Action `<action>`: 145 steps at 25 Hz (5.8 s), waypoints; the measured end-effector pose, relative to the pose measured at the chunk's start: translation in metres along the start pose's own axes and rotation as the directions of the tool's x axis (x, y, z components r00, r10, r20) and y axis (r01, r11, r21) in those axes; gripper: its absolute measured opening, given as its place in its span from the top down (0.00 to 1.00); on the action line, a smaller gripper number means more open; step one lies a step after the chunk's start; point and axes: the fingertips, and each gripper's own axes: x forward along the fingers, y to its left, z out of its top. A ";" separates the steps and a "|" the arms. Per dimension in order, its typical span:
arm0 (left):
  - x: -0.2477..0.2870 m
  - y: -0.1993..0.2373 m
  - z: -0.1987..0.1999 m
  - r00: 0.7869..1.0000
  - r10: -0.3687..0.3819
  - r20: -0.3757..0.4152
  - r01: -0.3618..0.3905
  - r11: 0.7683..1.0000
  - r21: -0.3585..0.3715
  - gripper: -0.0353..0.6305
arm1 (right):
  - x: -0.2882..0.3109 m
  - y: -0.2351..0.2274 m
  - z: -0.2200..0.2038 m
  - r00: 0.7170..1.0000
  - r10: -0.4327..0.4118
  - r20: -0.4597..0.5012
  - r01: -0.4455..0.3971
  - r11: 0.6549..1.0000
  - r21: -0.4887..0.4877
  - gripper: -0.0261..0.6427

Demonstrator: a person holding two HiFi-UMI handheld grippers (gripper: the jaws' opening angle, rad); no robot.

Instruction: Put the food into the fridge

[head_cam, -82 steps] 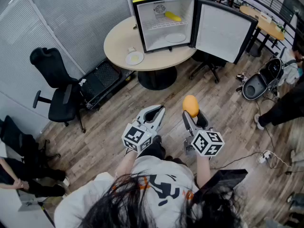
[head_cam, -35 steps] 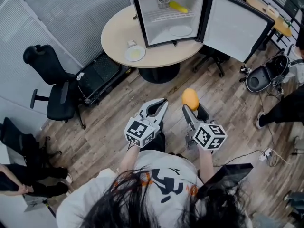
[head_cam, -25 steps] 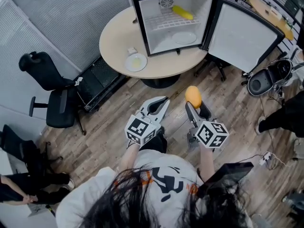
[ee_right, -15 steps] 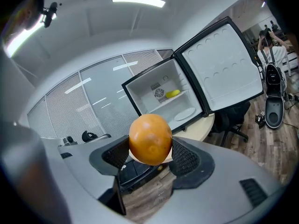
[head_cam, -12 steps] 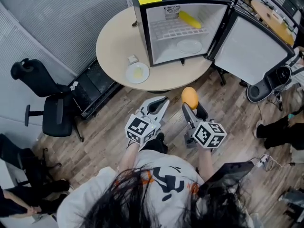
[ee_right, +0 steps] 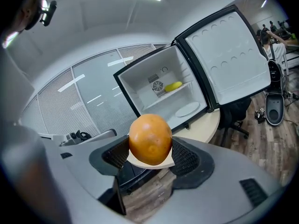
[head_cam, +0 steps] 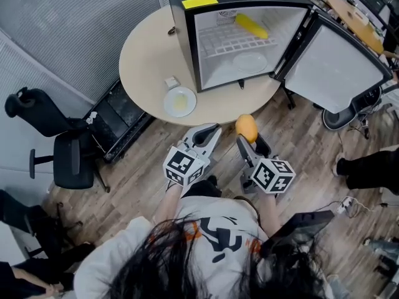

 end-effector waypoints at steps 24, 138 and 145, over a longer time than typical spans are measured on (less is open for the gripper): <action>0.055 0.022 -0.009 0.999 -0.024 -0.034 0.023 0.999 -0.046 0.93 | 0.035 -0.051 0.037 0.998 -0.064 -0.013 0.065 0.998 0.020 0.52; 0.105 0.089 -0.007 0.986 0.132 -0.099 -0.137 0.989 -0.045 0.93 | 0.153 -0.076 0.134 0.992 0.079 0.096 -0.070 0.993 -0.094 0.85; 0.082 0.082 -0.001 0.988 0.140 -0.070 -0.143 0.989 -0.046 0.93 | 0.140 -0.052 0.118 0.991 0.094 0.091 -0.085 0.991 -0.099 0.87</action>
